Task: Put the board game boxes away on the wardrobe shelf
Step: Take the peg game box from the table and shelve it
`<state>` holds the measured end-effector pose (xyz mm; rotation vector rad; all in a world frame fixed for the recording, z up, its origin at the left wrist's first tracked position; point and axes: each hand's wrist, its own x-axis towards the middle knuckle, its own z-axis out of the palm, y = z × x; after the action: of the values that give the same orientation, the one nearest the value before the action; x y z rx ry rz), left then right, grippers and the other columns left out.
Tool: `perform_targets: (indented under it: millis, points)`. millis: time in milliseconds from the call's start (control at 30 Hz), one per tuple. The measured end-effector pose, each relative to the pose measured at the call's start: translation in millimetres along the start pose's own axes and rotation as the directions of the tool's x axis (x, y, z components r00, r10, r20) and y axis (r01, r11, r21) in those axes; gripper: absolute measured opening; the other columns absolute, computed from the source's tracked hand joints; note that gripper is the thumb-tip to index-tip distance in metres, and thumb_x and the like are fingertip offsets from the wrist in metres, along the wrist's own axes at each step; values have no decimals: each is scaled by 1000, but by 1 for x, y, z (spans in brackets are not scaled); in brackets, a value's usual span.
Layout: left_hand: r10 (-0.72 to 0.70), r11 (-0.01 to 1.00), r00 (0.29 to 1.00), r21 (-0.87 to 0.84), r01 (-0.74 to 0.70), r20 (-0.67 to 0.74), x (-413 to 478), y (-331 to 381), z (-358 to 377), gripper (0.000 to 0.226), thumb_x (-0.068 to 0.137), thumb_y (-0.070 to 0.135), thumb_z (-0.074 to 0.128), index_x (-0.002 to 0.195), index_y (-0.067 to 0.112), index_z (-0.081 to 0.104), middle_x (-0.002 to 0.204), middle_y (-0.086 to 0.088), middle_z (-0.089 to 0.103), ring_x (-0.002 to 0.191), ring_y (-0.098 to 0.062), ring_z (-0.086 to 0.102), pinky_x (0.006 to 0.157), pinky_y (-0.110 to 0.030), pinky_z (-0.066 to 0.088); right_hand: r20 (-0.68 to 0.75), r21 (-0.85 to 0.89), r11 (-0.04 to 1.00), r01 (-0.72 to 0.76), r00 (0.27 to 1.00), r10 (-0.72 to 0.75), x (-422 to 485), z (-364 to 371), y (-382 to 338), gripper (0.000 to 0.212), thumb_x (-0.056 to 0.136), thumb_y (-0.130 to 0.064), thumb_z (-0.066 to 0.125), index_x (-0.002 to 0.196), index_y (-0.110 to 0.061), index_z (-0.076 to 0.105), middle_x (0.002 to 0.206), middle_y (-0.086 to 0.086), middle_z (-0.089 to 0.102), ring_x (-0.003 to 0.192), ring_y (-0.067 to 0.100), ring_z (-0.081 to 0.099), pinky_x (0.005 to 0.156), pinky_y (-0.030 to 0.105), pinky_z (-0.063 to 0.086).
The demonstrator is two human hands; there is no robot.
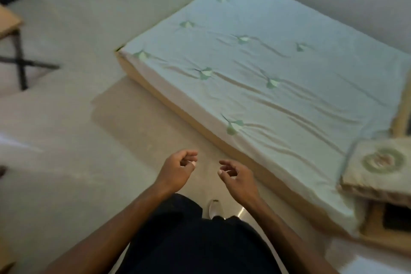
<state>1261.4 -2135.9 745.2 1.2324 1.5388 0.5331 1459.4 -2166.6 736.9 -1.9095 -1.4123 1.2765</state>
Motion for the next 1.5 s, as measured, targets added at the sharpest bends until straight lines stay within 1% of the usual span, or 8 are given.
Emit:
perform_targets:
  millis: [100,200,433,667,833,967,1233,1500]
  points:
    - [-96,989,980,-127,75,-174,31,-23,-58,29,92,15,58,120,23,63,106,8,68,99,-6,63,87,-21,52,162,-122,986,113,982,-92,71,35,-52,29,91,-29,62,120,-30,64,99,-14,67,89,1,64,79,27,57]
    - [-154,975,948,-200,99,-277,54,-37,-106,28,91,13,58,117,22,65,104,8,69,96,-7,64,87,-26,54,262,-141,973,182,955,-140,116,66,-98,28,92,-25,63,120,-25,64,99,-10,66,89,4,63,76,20,53]
    - [-268,943,840,-305,130,-471,114,-71,-291,26,90,9,58,111,21,67,100,7,71,93,-10,66,80,-16,48,523,-196,890,411,812,-259,236,205,-251,26,93,-30,62,119,-32,62,100,-16,64,90,0,61,69,9,44]
    - [-276,943,771,-316,103,-574,181,-74,-438,25,89,7,60,110,19,68,99,6,72,89,-11,67,78,-15,48,528,-58,893,447,773,-353,323,307,-381,28,88,-24,67,116,-25,67,93,-12,67,83,3,64,75,17,50]
    - [-276,943,739,-322,85,-614,268,-77,-533,30,87,2,59,110,18,68,98,4,72,93,-13,68,87,-26,53,520,4,900,435,768,-373,418,369,-464,29,87,-23,67,116,-24,68,93,-10,68,82,3,65,78,28,58]
    - [-299,935,711,-346,84,-636,340,-70,-609,28,88,4,59,108,21,68,99,5,72,93,-12,67,87,-24,53,563,-6,885,466,733,-382,502,410,-534,29,88,-24,66,117,-24,67,94,-10,69,82,2,65,76,18,53]
    - [-361,917,603,-389,89,-711,425,-74,-749,26,91,7,60,112,22,66,101,7,71,93,-8,66,77,-12,48,650,-10,822,569,628,-427,625,504,-674,27,89,-23,66,115,-23,68,95,-8,71,85,4,67,72,15,53]
    - [-441,883,482,-461,83,-757,488,-137,-913,29,93,7,57,118,19,64,103,8,69,96,-4,64,79,-13,49,755,-20,780,626,521,-398,710,664,-795,27,89,-24,66,117,-22,67,97,-8,70,88,6,66,74,16,53]
